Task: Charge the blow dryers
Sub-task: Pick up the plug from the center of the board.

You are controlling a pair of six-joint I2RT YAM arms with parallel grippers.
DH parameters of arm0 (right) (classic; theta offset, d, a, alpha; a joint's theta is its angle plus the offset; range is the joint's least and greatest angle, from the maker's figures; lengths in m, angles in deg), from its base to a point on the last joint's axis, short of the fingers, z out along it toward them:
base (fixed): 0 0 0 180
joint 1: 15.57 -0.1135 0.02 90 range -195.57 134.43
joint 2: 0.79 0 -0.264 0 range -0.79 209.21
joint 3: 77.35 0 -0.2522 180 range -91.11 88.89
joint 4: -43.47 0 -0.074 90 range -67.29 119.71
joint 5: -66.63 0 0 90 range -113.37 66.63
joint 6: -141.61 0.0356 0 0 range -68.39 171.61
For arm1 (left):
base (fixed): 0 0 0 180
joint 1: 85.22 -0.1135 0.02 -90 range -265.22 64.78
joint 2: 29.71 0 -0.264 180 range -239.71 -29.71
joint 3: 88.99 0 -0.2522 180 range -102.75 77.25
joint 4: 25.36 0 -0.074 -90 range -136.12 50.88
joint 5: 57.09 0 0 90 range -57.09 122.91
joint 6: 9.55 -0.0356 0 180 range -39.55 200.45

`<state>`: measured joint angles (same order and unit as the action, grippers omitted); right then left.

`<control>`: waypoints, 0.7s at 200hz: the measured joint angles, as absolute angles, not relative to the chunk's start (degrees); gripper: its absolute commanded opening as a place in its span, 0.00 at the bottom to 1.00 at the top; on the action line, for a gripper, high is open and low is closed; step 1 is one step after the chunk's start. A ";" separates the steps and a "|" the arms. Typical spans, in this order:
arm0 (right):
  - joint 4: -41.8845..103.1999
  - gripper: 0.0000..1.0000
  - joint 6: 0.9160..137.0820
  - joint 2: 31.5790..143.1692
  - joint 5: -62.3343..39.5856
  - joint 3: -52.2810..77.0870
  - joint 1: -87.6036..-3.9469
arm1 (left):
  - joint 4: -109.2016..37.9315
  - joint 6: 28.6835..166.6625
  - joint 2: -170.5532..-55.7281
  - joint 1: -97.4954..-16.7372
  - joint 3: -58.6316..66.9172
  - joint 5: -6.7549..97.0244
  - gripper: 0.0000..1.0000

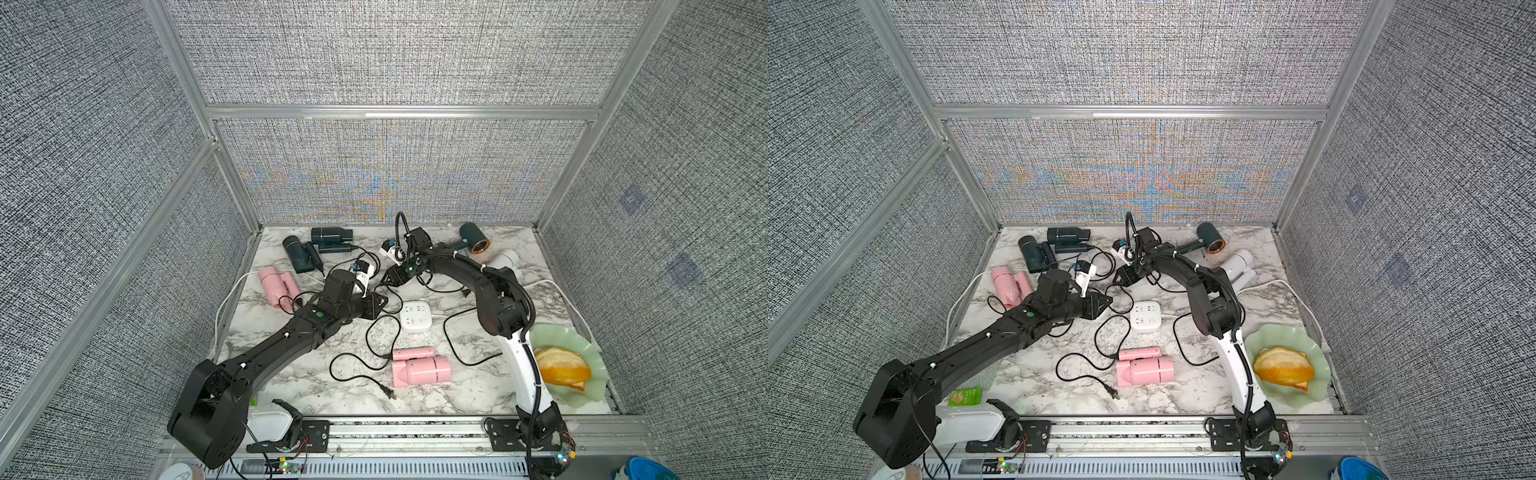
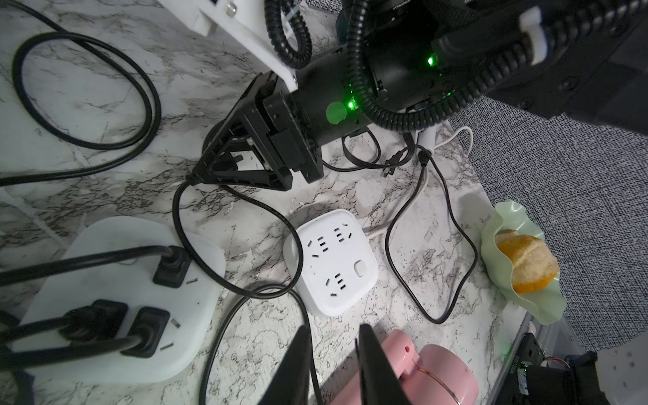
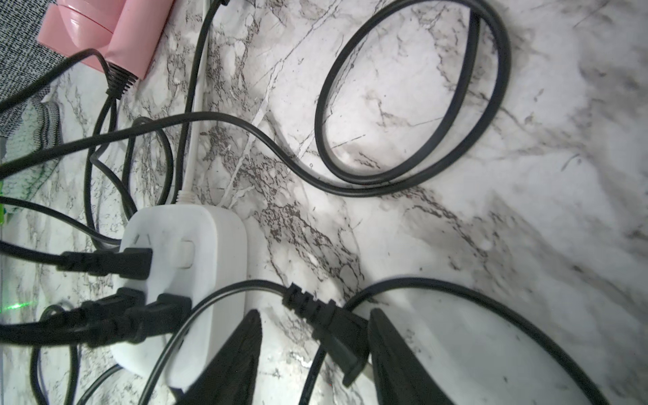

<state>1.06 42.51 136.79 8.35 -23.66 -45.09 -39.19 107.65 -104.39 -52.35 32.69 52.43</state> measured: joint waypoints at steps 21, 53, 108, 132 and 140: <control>-0.10 0.53 41.46 137.20 7.17 -24.49 -45.29 | -39.22 107.63 -104.60 -52.35 32.47 52.46 0.27; -1.08 0.52 39.65 137.44 3.13 -24.93 -46.31 | -39.24 107.48 -104.63 -52.35 32.39 52.43 0.27; -1.97 0.51 36.76 137.66 -3.43 -24.95 -47.67 | -39.26 107.41 -104.69 -52.35 32.39 52.43 0.27; -2.13 0.46 35.89 138.08 -5.75 -25.01 -48.28 | -39.24 107.41 -104.84 -52.35 32.39 52.46 0.27; -2.11 0.44 35.80 138.14 -6.79 -25.12 -48.59 | -39.26 107.44 -104.91 -52.35 32.39 52.46 0.27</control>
<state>-2.11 35.80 138.14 -6.79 -25.12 -48.59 -39.26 107.44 -104.91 -52.35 32.39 52.46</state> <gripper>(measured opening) 0.468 0.272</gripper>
